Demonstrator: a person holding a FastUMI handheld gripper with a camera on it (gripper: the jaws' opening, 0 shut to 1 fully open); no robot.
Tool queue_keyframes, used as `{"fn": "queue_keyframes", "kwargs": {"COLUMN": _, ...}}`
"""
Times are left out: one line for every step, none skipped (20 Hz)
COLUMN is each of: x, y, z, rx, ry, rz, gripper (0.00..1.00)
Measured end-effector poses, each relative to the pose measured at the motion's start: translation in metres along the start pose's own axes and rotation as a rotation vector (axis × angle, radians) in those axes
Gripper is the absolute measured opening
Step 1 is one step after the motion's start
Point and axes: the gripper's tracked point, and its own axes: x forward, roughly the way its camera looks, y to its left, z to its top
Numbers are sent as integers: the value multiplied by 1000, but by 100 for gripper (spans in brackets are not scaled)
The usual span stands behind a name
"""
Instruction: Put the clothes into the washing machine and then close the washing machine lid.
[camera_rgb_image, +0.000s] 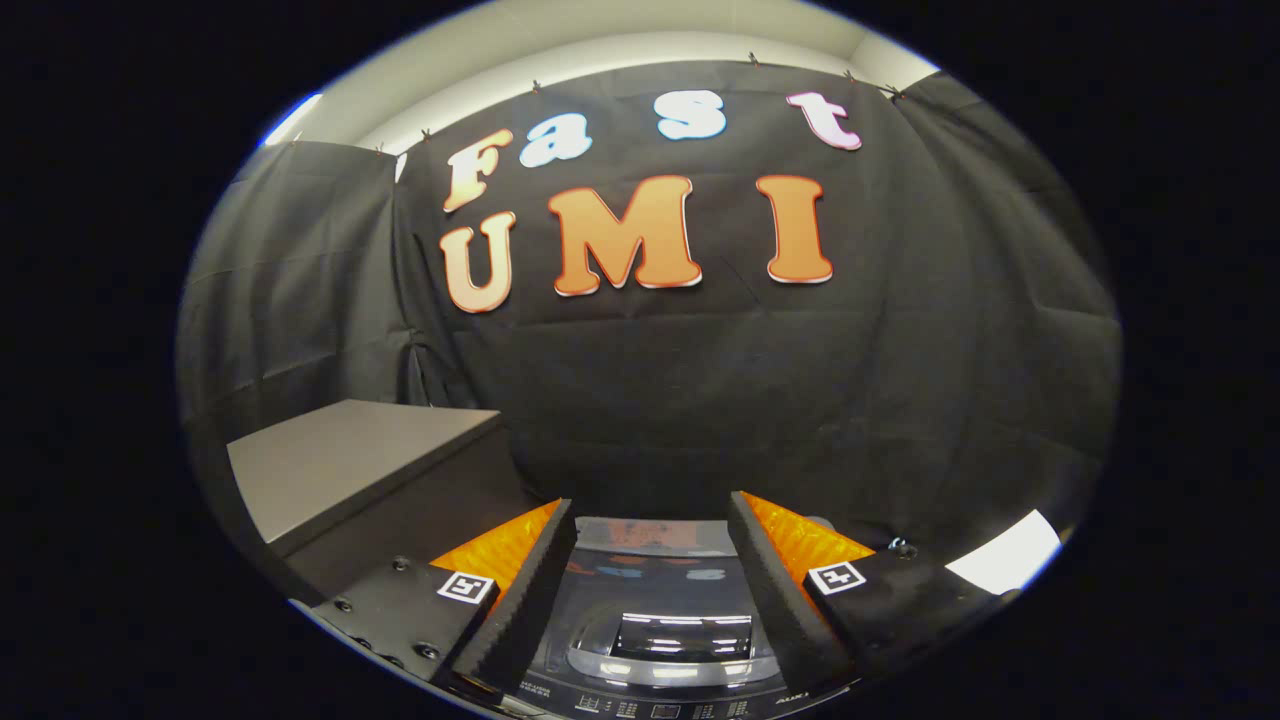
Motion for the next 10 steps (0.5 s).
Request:
{"fn": "queue_keyframes", "kwargs": {"x": -15, "y": 2, "z": 7, "rx": 5, "ry": -31, "rz": 14, "gripper": 98}}
{"fn": "queue_keyframes", "kwargs": {"x": -28, "y": 5, "z": 15, "rx": 7, "ry": -57, "rz": 21, "gripper": 98}}
{"fn": "queue_keyframes", "kwargs": {"x": -40, "y": 7, "z": 22, "rx": 3, "ry": -82, "rz": 29, "gripper": 98}}
{"fn": "queue_keyframes", "kwargs": {"x": -51, "y": 10, "z": 30, "rx": -6, "ry": -109, "rz": 35, "gripper": 98}}
{"fn": "queue_keyframes", "kwargs": {"x": -59, "y": 11, "z": 37, "rx": -15, "ry": -131, "rz": 38, "gripper": 98}}
{"fn": "queue_keyframes", "kwargs": {"x": -69, "y": 13, "z": 44, "rx": -23, "ry": -151, "rz": 42, "gripper": 98}}
{"fn": "queue_keyframes", "kwargs": {"x": -79, "y": 13, "z": 48, "rx": -33, "ry": -166, "rz": 42, "gripper": 98}}
{"fn": "queue_keyframes", "kwargs": {"x": -88, "y": 13, "z": 50, "rx": -39, "ry": -179, "rz": 42, "gripper": 98}}
{"fn": "queue_keyframes", "kwargs": {"x": -99, "y": 13, "z": 51, "rx": -37, "ry": -188, "rz": 42, "gripper": 98}}
{"fn": "queue_keyframes", "kwargs": {"x": -109, "y": 10, "z": 51, "rx": -27, "ry": -195, "rz": 41, "gripper": 98}}
